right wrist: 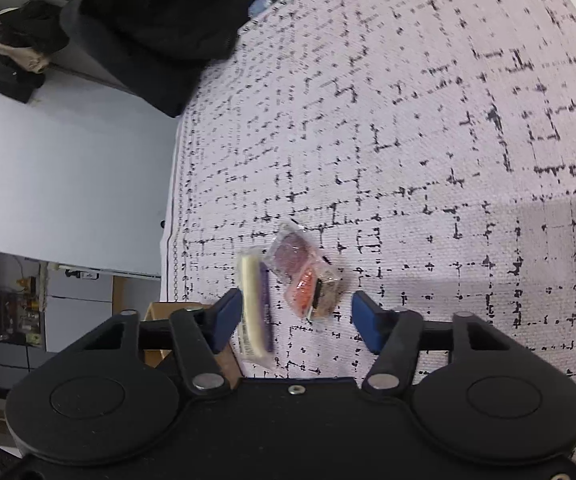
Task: Organize snacks
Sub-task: 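Lower both open grippers over the orange packet and the clear brown-filled packet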
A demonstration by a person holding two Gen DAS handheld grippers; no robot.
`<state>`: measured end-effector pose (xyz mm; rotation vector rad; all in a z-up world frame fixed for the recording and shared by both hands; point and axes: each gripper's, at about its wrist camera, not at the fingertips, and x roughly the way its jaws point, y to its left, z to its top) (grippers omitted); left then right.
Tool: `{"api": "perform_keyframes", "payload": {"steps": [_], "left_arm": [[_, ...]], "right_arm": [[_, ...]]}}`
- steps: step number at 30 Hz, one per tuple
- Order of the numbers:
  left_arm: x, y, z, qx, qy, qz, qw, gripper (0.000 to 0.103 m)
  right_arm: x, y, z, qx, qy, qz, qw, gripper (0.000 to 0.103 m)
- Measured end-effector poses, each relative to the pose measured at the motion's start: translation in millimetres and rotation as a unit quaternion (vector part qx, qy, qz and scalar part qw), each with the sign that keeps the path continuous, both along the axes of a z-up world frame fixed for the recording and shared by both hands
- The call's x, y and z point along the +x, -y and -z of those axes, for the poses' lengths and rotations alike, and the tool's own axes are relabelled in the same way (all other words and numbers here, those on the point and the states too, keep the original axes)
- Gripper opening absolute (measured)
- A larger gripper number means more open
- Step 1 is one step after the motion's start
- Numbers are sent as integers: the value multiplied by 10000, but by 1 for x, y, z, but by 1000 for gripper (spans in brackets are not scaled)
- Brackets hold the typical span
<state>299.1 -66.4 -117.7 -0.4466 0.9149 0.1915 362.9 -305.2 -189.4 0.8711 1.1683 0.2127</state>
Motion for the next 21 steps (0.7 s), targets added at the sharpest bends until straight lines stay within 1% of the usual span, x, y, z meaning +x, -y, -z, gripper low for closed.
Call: {"api": "perform_keyframes", "payload": {"steps": [2,5,10,19,21], "left_arm": [[4,1,6,-98,-48,3,9999,65],[11,1,16,-162,-97,39,9998,58],[20,-2,29,-242,-151,53,9996,51],[36,-12,47,-388,-264,21,9989,50],[39,-13,51,-417,-306,25,9987,50]], "right_arm": [[2,-1,6,2,-86,35,10000,52],[6,-5,15,-3,-195,38,9998,49],[15,-15,27,-59,-331,22,9994,47],[35,-31,50,-201,-604,74,9979,46],[38,-34,54,-234,-641,74,9976,42]]}}
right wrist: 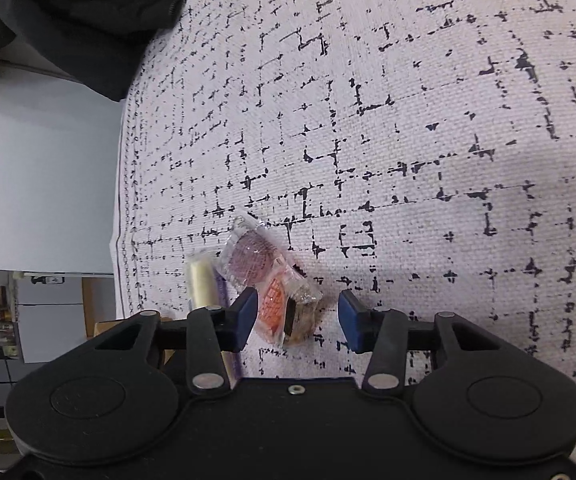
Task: Organize snacks
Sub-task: 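Lower both open grippers over the orange packet and the clear brown-filled packet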
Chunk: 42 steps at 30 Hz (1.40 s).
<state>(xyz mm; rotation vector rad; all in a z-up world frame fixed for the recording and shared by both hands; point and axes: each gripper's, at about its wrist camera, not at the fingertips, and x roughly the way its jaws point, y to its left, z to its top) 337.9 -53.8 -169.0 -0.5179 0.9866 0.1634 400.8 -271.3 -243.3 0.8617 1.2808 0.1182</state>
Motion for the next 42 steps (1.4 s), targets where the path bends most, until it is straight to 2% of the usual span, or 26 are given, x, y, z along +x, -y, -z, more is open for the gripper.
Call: {"api": "perform_keyframes", "payload": {"steps": [2,5,14,19,24,26,30,36,42], "left_arm": [[4,0,5,-33,-43,29,10000,50],[8,1,11,-77,-90,66,9999,50],[23,10,21,-75,-182,219,9996,56],[29,17,33,-34,-261,223,9994,59],[34,25,42,-28,-318,252,9992,59],[35,28,44,-12,-350,271,9990,60],[38,33,50,26,-403,292,9988,60],[39,38,52,195,-311,318,9988,59],[39,38,52,262,-287,329,9987,50]], "right_arm": [[2,-3,4,-1,-37,1,10000,29],[2,-2,6,-55,-14,47,10000,21],[3,10,-3,-560,191,273,9979,20],[1,20,-3,-599,148,415,9972,21],[1,25,1,-507,21,458,9977,26],[2,25,2,-436,16,432,9981,33],[4,22,2,-407,22,360,9985,36],[7,20,4,-365,-21,357,9987,36],[8,19,6,-357,-18,323,9988,36]]}}
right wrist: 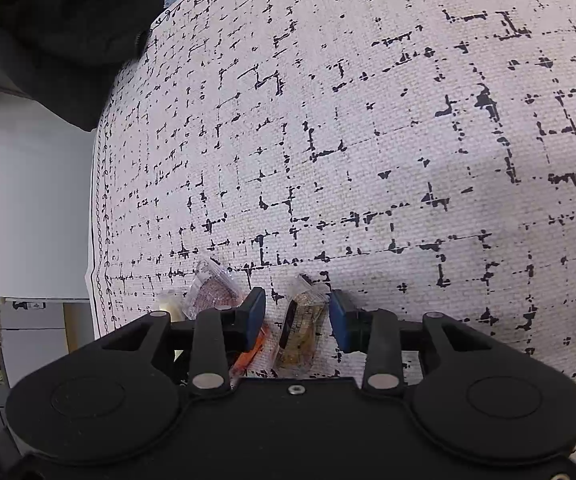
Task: Organize snacks
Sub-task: 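Lower both open grippers over the orange packet and the clear brown-filled packet, then grasp the orange packet with the left gripper while the right gripper grasps the clear brown-filled packet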
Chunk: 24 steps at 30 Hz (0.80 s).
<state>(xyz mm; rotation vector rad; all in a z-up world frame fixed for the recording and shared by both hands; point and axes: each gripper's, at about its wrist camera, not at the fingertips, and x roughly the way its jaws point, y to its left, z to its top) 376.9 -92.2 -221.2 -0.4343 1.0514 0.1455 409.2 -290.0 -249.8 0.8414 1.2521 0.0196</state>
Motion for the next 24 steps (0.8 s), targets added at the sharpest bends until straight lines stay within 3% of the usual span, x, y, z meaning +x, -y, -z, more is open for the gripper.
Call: {"api": "perform_keyframes", "payload": {"steps": [5,9,12,14,15,24], "left_arm": [[-6,-6,-4,-54,-8,-72,10000,48],[-14,-10,-10,-83,51,-91,9999,48],[-18,-15,-14,-107,61,-156,9998,48],[-22,-18,-16,-121,58,-187,9997,48],[-24,-19,-18,-126,58,-193,9997,48],[-42,-31,-39,-48,207,-290,9994,48]], "right_arm": [[2,-10,-2,-112,82,-160,9998,46],[2,-19,-3,-291,167,-267,9991,46],[1,-22,-3,-410,223,-304,9984,41],[2,-25,-3,-495,237,-316,9980,26],[3,-25,-1,-520,231,-309,9979,23],[-3,-18,-12,-287,345,-207,9988,19]]}}
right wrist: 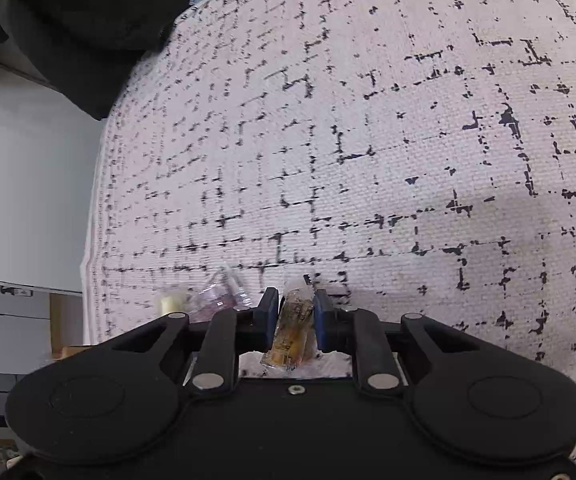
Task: Organize snacks
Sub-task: 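Grasp the orange packet with the left gripper while the right gripper grasps the clear brown-filled packet, then carry both packets over the cardboard box and open both grippers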
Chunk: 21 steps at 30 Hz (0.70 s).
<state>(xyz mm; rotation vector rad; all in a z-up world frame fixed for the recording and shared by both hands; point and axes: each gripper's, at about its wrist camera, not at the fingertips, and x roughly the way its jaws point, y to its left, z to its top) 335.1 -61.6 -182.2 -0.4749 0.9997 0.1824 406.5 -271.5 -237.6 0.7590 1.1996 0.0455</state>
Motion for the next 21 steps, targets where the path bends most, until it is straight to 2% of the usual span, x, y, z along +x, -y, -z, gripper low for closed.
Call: {"api": "perform_keyframes", "payload": {"steps": [8,21], "left_arm": [[-15,-15,-28,114,221,-158,9996,48],[-42,-38,-61,264,477,-438,9976,48]], "right_arm": [[-12,2,-27,213,443,-162,9987,18],[-21,-35,-59,586,929,-778,9909,18]]}}
